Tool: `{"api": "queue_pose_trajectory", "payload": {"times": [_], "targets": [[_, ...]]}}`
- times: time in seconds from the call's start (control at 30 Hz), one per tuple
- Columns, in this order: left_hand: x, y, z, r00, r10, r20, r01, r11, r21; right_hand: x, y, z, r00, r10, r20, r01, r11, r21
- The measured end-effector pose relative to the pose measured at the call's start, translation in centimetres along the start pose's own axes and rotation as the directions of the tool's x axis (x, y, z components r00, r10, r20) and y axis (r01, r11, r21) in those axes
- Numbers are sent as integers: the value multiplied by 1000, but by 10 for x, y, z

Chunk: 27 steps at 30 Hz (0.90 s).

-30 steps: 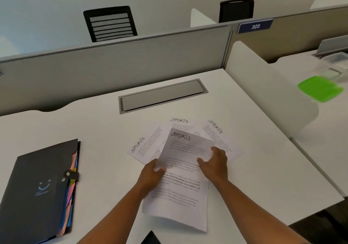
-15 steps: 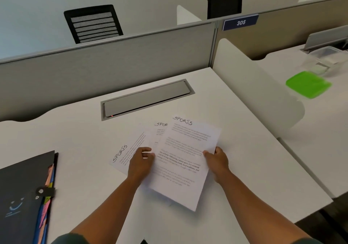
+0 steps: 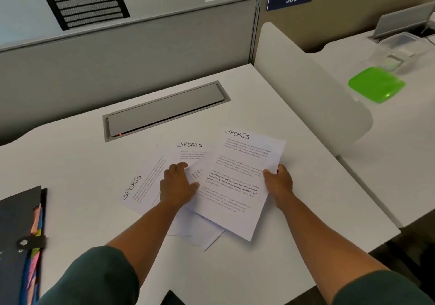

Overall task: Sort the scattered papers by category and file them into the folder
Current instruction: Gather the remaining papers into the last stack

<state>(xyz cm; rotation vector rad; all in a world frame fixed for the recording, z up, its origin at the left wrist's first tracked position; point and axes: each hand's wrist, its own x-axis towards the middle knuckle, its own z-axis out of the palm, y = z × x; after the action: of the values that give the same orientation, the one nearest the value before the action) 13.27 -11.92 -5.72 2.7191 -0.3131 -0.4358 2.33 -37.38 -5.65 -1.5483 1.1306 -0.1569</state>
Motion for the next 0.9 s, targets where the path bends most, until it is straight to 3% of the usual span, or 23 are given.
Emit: {"api": "queue_pose_trajectory", "payload": {"times": [0.13, 0.27, 0.43, 0.63, 0.77, 0.9], "targets": [[6, -6, -2, 984, -124, 130, 141, 981, -132, 2, 3, -1, 1000, 13, -18, -13, 1000, 2], [4, -15, -2, 976, -109, 188, 157, 953, -258, 3, 3, 1, 1000, 15, -10, -15, 1000, 11], [-9, -18, -9, 974, -88, 209, 197, 781, -592, 1, -7, 6, 997, -1, 83, -4, 998, 63], [-22, -12, -26, 953, -132, 272, 290, 652, -700, 1, -24, 16, 936, 44, 350, -113, 978, 177], [-28, -12, -32, 939, -147, 310, 332, 617, -713, 2, -31, 25, 935, 44, 352, -105, 982, 156], [-35, -10, -32, 927, -108, 360, 368, 461, -808, 1, -32, 30, 944, 68, 324, -109, 988, 110]]}}
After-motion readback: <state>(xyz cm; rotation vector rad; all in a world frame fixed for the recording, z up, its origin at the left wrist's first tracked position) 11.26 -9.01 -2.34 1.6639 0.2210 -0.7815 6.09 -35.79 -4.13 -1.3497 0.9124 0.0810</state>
